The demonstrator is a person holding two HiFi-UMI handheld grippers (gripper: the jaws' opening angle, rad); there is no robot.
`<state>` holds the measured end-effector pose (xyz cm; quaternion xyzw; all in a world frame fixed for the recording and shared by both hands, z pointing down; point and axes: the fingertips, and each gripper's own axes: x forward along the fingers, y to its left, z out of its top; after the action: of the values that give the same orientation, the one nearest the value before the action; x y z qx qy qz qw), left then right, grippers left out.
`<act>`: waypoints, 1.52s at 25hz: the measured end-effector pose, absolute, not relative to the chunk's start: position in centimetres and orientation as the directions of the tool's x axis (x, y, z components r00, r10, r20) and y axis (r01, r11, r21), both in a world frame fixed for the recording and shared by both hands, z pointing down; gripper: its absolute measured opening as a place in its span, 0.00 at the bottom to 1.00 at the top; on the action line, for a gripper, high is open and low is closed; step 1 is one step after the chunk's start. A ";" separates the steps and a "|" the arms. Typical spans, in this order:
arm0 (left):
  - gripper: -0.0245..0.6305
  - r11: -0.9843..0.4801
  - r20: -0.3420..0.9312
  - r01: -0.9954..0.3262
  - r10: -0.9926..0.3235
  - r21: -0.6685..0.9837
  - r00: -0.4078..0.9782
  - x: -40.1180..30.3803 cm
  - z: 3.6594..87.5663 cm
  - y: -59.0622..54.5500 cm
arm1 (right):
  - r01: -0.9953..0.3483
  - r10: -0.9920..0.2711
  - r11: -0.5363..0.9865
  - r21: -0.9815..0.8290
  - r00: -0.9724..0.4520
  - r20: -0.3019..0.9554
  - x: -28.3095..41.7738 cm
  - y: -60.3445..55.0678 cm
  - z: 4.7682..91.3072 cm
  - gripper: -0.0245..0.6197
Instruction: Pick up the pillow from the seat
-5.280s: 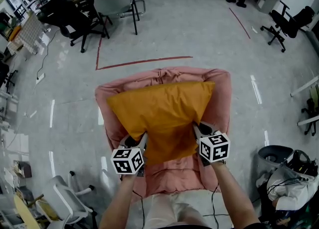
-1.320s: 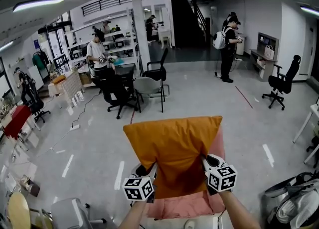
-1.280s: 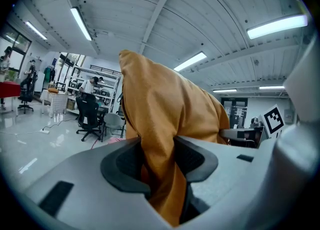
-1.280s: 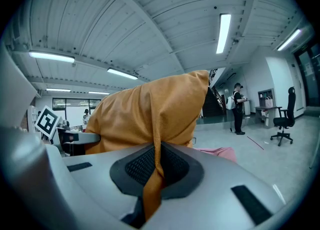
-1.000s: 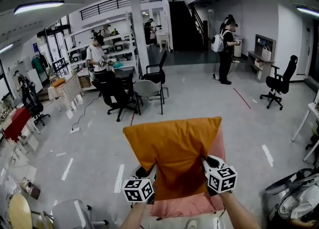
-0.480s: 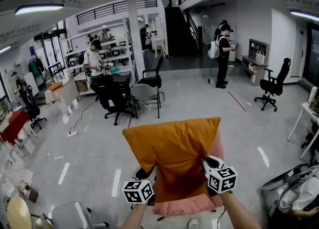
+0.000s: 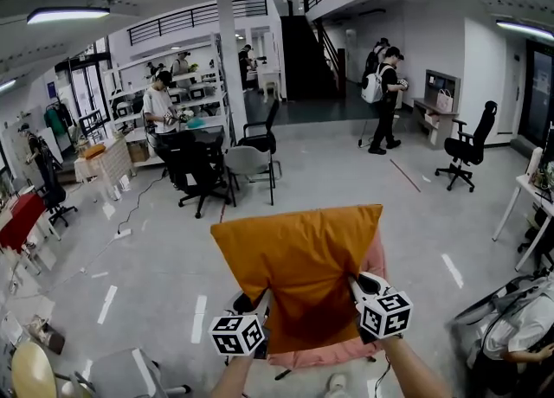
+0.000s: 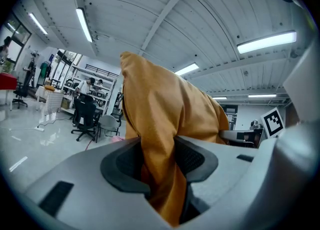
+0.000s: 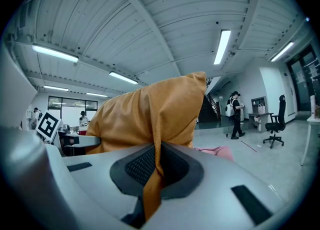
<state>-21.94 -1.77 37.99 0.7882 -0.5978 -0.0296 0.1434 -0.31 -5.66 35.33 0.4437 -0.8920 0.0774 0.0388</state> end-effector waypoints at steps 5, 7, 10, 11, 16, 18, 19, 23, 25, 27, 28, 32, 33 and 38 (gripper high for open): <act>0.31 -0.250 0.129 -0.931 -0.948 0.268 0.292 -21.7 38.5 -0.3 | -0.803 -0.788 0.587 -0.103 -0.596 0.153 0.0 -4.1 35.9 0.08; 0.31 -0.254 0.125 -0.928 -0.947 0.273 0.296 -21.5 38.6 0.1 | -0.805 -0.791 0.585 -0.099 -0.593 0.151 0.2 -3.5 35.9 0.08; 0.31 -0.252 0.124 -0.927 -0.948 0.277 0.295 -21.4 38.7 0.5 | -0.806 -0.792 0.584 -0.097 -0.592 0.148 0.3 -3.2 35.8 0.08; 0.31 -0.249 0.124 -0.928 -0.949 0.276 0.291 -21.3 38.6 0.6 | -0.805 -0.792 0.585 -0.099 -0.593 0.147 0.3 -3.1 35.8 0.08; 0.31 -0.243 0.118 -0.932 -0.952 0.269 0.282 -21.1 38.2 1.0 | -0.799 -0.787 0.592 -0.103 -0.601 0.141 0.5 -2.9 35.7 0.08; 0.31 -0.240 0.116 -0.933 -0.953 0.268 0.279 -20.9 38.2 1.1 | -0.798 -0.786 0.594 -0.104 -0.603 0.138 0.8 -2.8 35.6 0.08; 0.31 -0.240 0.115 -0.934 -0.954 0.266 0.278 -20.7 38.0 1.2 | -0.796 -0.784 0.596 -0.106 -0.605 0.137 1.0 -2.7 35.6 0.08; 0.31 -0.240 0.111 -0.935 -0.955 0.262 0.276 -19.7 37.3 1.4 | -0.791 -0.780 0.602 -0.104 -0.611 0.136 2.0 -2.5 34.9 0.08; 0.31 -0.241 0.111 -0.934 -0.954 0.263 0.278 -19.0 37.1 1.5 | -0.791 -0.780 0.603 -0.104 -0.611 0.135 2.7 -2.2 34.6 0.08; 0.31 -0.243 0.109 -0.934 -0.954 0.263 0.279 -18.3 36.9 1.6 | -0.791 -0.780 0.603 -0.105 -0.612 0.133 3.4 -2.1 34.5 0.08; 0.31 -0.243 0.108 -0.934 -0.954 0.263 0.279 -18.1 36.9 1.6 | -0.791 -0.780 0.603 -0.106 -0.612 0.133 3.6 -2.0 34.4 0.08; 0.31 -0.245 0.111 -0.931 -0.953 0.270 0.282 -17.1 37.1 2.2 | -0.793 -0.781 0.600 -0.108 -0.609 0.134 4.7 -1.4 34.6 0.08; 0.31 -0.245 0.111 -0.931 -0.953 0.270 0.283 -16.9 37.2 2.4 | -0.793 -0.782 0.599 -0.109 -0.609 0.133 4.8 -1.2 34.7 0.08; 0.31 -0.247 0.106 -0.931 -0.953 0.268 0.283 -15.9 37.2 2.8 | -0.796 -0.784 0.596 -0.112 -0.606 0.134 5.8 -0.7 34.8 0.08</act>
<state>-15.90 2.81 37.20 0.7887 -0.5973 -0.0392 0.1402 5.85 -0.75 34.84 0.4425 -0.8925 0.0800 0.0352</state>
